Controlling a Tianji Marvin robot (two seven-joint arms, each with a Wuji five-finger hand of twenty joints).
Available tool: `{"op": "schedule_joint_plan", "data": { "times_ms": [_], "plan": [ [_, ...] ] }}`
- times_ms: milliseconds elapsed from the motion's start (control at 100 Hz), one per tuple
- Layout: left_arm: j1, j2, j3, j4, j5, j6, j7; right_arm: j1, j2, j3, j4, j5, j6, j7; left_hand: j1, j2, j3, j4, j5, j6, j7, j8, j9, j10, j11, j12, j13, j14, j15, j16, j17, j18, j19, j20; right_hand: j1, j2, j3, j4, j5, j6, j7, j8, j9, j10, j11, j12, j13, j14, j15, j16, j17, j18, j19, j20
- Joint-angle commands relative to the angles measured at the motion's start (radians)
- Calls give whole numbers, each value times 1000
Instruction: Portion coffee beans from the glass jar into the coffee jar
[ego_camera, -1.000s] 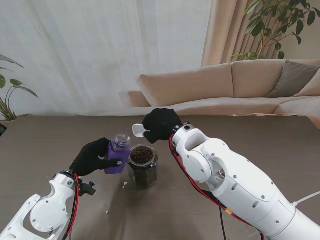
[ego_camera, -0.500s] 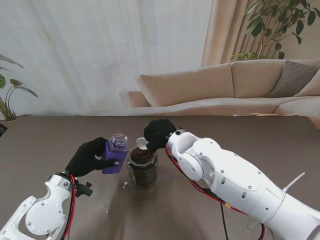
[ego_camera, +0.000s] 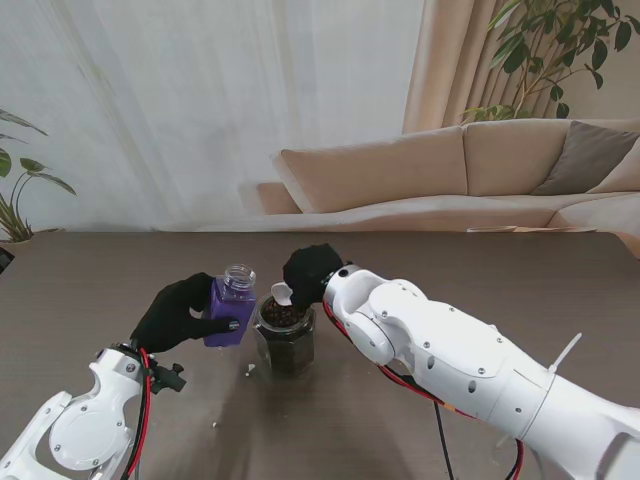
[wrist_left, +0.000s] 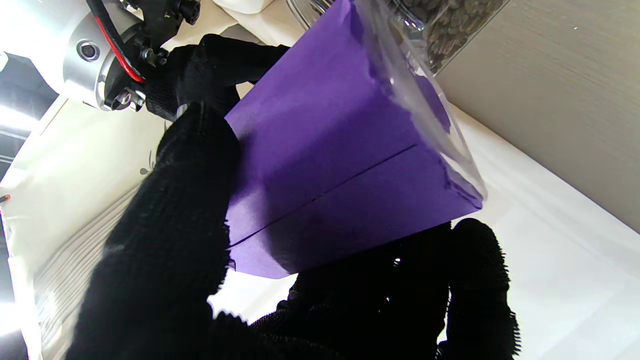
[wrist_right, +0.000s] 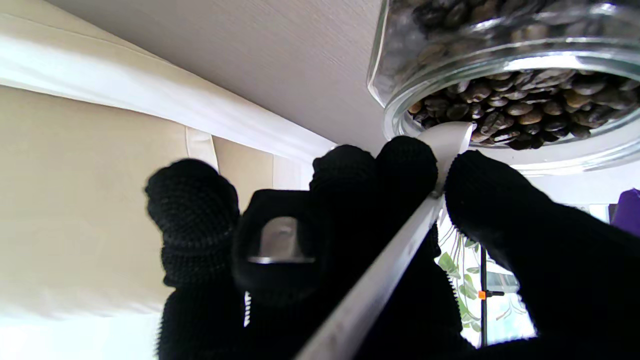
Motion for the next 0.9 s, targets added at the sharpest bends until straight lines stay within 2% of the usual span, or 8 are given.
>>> {"op": "schedule_joint_plan", "data": {
  "times_ms": [0,310,640,890],
  "plan": [
    [4,-4,0,-9,-2,-2,-13,7,-8,-17,15,-18,-3,5,194,132,343,71,88,-41,395,64,81,-78,73,23,23,34,-7,6,-26,-58,47,14,-14,34,2,-3,-7,-5,19,-3,13,43,8,-11,12,-126,11,-1,-4,-14,0,17],
    [14,-5,-1,-19,3,6,-6,7,-12,-42,42,-20,-46,-25,193,133,341,70,88,-41,395,63,80,-77,73,23,24,34,-6,6,-26,-59,46,14,-16,35,2,-3,-7,-12,18,-1,14,39,8,-11,12,-130,11,0,-3,-18,0,17],
    [14,-6,1,-19,1,8,-5,-4,0,-32,33,-28,-118,-27,196,133,340,71,88,-41,395,64,79,-77,72,23,22,36,-7,7,-28,-59,46,14,-21,38,4,-4,-9,-17,17,2,10,34,9,-9,12,-133,7,-2,-5,-24,-1,16],
    [15,-6,1,-20,1,11,-4,-12,-1,-12,6,29,-86,23,195,132,338,70,88,-41,395,64,79,-75,72,22,24,38,-6,7,-29,-59,47,15,-18,35,3,-5,-11,-19,17,3,6,35,9,-8,13,-135,3,-3,-6,-25,-2,16]
  ]
}}
